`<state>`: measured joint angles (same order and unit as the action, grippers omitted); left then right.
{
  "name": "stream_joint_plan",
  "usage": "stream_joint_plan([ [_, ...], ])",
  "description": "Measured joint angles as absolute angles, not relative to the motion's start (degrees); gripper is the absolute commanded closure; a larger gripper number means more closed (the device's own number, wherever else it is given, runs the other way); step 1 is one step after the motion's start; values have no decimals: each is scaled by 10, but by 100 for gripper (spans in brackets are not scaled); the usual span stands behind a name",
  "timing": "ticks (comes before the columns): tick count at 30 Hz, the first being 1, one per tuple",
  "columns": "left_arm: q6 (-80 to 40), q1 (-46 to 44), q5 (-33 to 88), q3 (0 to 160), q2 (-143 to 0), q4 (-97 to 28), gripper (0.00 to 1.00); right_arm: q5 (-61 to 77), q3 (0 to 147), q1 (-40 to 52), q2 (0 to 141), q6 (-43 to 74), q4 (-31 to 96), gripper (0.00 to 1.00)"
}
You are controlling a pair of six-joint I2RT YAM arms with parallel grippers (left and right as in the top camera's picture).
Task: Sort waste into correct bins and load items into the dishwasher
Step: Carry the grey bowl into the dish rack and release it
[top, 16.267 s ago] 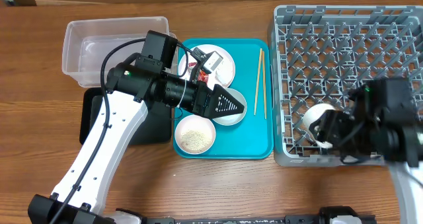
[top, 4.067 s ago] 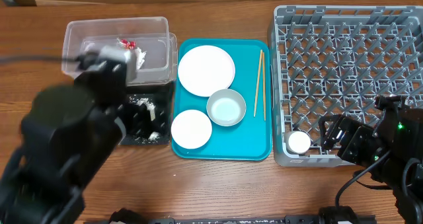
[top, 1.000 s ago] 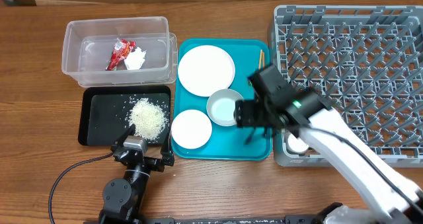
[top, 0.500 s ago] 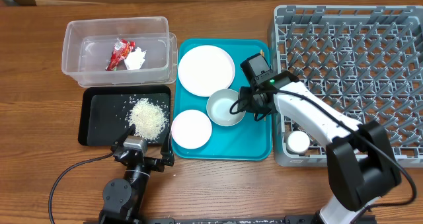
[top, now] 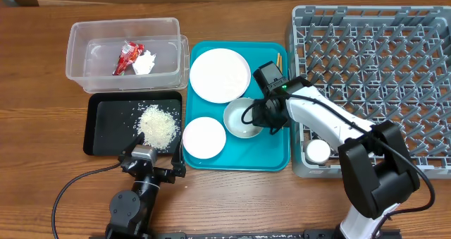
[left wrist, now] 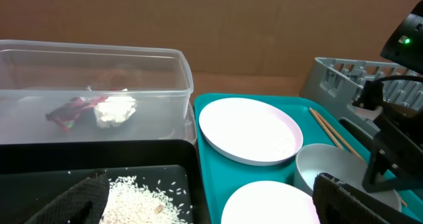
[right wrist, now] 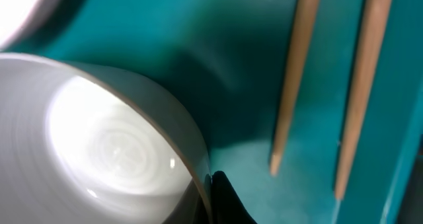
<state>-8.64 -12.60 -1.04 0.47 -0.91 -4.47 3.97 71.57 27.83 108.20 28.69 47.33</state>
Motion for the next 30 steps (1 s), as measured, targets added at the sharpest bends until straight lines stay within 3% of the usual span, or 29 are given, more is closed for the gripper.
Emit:
stream_joint_plan([
  [8, -86, -126, -11, 5, -9, -44, 0, -43, 742, 277, 976, 287, 535, 96],
  [16, -86, -126, -10, 5, -9, -45, 0, -349, 775, 273, 768, 285, 573, 96],
  [21, -86, -126, -10, 5, -9, -45, 0, -508, 773, 234, 776, 285, 600, 96],
  [30, -86, -126, -10, 5, -9, -45, 0, -592, 771, 72, 853, 285, 610, 96],
])
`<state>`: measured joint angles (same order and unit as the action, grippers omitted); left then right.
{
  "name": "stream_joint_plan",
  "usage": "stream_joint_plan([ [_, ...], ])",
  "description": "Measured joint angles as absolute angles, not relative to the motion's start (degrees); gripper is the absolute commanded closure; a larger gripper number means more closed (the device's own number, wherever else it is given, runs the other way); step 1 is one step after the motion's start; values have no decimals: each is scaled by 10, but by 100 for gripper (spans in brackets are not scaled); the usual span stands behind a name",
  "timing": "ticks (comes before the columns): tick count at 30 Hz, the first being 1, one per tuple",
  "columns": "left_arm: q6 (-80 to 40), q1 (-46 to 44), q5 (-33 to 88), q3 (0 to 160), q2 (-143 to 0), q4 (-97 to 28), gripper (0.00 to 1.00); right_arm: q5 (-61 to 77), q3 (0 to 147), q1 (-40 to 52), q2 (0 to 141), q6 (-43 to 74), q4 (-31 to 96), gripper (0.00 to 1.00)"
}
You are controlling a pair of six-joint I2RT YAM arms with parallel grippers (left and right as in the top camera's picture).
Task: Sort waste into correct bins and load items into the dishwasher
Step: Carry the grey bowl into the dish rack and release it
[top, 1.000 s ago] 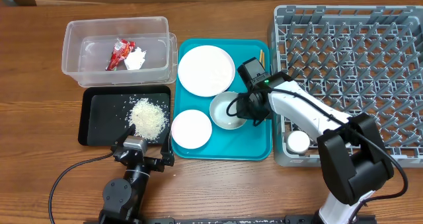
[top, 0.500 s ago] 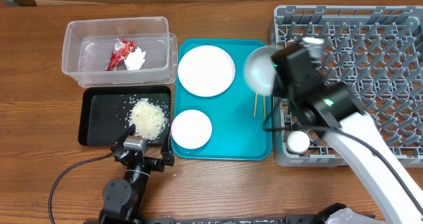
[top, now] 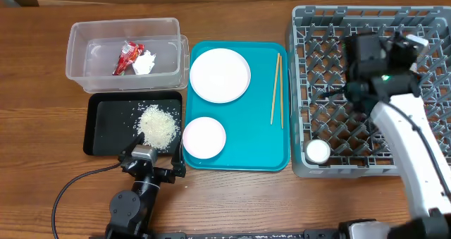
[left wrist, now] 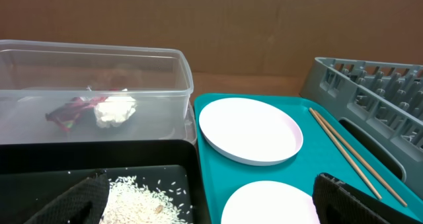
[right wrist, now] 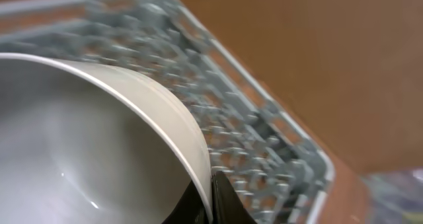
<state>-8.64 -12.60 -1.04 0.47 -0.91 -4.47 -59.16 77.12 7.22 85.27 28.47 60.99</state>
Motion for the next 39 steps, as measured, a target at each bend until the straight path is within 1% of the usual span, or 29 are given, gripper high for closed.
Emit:
stream_joint_plan([
  [2, -86, -126, -10, 5, -9, -45, 0, -594, 771, 44, 878, 285, 613, 96],
  [5, -86, -126, -10, 5, -9, -45, 0, -594, 771, 30, 908, 284, 624, 96],
  [16, -86, -126, -10, 5, -9, -45, 0, -628, 771, 30, 1006, 285, 662, 96],
  [22, -86, -126, -10, 5, -9, -45, 0, -659, 771, 35, 1020, 285, 676, 96],
  [32, -86, -126, -10, 5, -9, -45, 0, -672, 771, 88, 1027, 285, 708, 96],
  [39, -86, -126, -10, 5, -9, -45, 0, -695, 771, 90, 1027, 285, 726, 96],
])
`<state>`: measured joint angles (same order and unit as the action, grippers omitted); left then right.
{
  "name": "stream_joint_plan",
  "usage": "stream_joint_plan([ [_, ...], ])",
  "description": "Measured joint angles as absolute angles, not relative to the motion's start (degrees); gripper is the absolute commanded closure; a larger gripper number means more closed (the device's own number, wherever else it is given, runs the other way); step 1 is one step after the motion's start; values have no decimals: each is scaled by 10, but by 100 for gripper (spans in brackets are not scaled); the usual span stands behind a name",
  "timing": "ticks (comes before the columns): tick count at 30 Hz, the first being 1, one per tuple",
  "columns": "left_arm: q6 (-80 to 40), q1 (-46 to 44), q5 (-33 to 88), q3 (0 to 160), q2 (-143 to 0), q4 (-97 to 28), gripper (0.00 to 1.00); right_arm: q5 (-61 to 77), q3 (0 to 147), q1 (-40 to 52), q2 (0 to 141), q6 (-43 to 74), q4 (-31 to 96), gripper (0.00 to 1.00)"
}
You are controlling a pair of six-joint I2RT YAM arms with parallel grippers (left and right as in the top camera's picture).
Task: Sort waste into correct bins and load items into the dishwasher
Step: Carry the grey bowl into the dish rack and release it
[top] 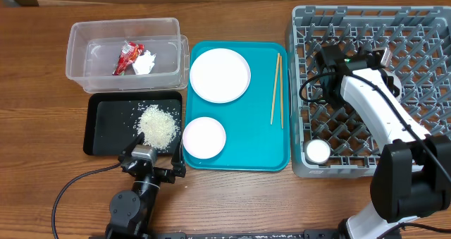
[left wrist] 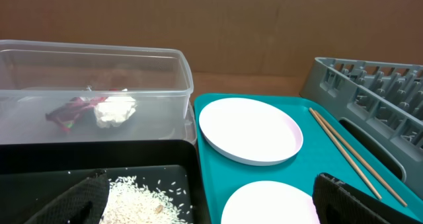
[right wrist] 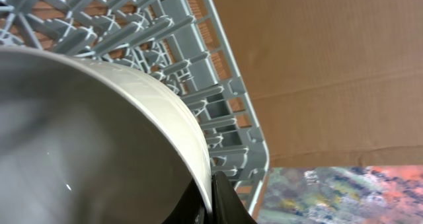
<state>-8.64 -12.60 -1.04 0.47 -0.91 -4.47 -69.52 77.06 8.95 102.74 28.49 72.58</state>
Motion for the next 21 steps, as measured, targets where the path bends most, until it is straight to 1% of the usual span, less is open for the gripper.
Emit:
stream_joint_plan([
  [13, -86, -126, -10, 5, -9, -45, 0, -725, 771, 90, 1031, 281, 720, 96],
  [21, -86, -126, -10, 5, -9, -45, 0, -739, 771, 90, 1032, 239, 691, 96],
])
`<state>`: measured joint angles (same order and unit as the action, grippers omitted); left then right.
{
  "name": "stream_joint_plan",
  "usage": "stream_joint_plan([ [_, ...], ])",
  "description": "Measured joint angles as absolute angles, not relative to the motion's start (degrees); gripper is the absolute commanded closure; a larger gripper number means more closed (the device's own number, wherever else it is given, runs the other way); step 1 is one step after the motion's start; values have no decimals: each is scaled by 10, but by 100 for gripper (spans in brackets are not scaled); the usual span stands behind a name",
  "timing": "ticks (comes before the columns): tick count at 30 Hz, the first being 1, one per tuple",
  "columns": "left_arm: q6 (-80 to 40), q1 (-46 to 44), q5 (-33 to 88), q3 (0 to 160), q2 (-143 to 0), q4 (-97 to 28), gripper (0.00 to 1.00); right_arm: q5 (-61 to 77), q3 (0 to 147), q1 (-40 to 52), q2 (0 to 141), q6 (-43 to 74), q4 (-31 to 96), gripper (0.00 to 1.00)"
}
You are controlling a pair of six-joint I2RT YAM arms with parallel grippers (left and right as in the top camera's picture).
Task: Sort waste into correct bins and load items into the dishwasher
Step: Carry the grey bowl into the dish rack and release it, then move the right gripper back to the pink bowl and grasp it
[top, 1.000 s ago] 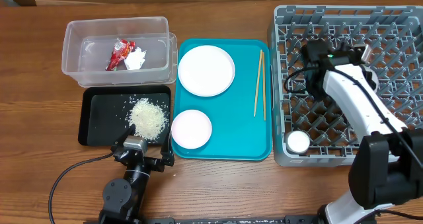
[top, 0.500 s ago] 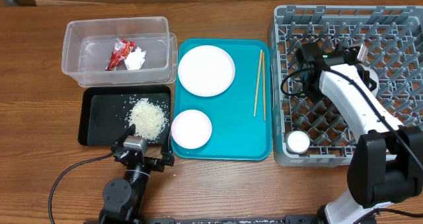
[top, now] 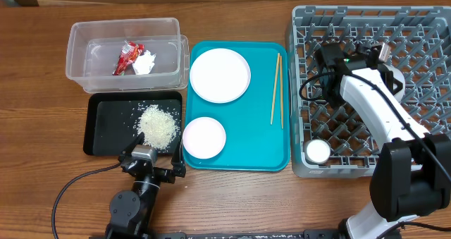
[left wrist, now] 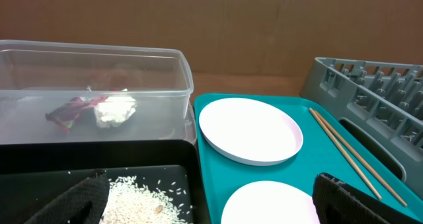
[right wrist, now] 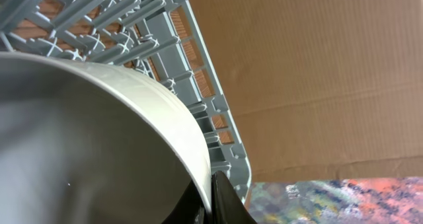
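My right gripper (right wrist: pixel 210 192) is shut on the rim of a white bowl (right wrist: pixel 99 138), which fills the left of the right wrist view. It holds the bowl tilted over the far middle of the grey dish rack (top: pixel 423 27); seen from overhead, the right gripper (top: pixel 379 56) is there too. Two white plates (top: pixel 219 75) (top: pixel 204 137) and a pair of wooden chopsticks (top: pixel 276 87) lie on the teal tray (top: pixel 246 151). My left gripper (left wrist: pixel 211 207) stands open near the table's front edge, holding nothing.
A clear bin (top: pixel 77 70) at the back left holds a red wrapper (top: pixel 127 57) and a crumpled tissue (top: pixel 145 63). A black tray (top: pixel 102 137) carries a pile of rice (top: pixel 158 126). A white cup (top: pixel 318 151) sits in the rack's near left corner.
The right gripper, still shut on the bowl, has shifted slightly toward the rack's far edge and tilted a little. The left arm and everything on the tray are unchanged.
The right gripper was first shut on the bowl's rim while the bowl sat on the teal tray beside the chopsticks. Then the bowl was off the tray and over the rack. Afterwards it hung closer to the rack's far middle, where it is still held.
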<state>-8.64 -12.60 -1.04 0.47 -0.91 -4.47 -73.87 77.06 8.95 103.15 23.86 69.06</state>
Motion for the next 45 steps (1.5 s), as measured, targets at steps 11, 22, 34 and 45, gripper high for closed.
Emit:
stream_joint_plan([
  [11, -86, -126, -10, 5, -9, -45, 0, -751, 731, 100, 1031, 229, 685, 96],
  [22, -86, -126, -10, 5, -9, -45, 0, -759, 720, 148, 1031, 227, 694, 85],
  [34, -86, -126, -10, 5, -9, -44, 0, -609, 782, 253, 1032, 245, 765, 60],
  [45, -86, -126, -10, 5, -9, -45, 0, -32, 978, 341, 999, 247, 720, 30],
])
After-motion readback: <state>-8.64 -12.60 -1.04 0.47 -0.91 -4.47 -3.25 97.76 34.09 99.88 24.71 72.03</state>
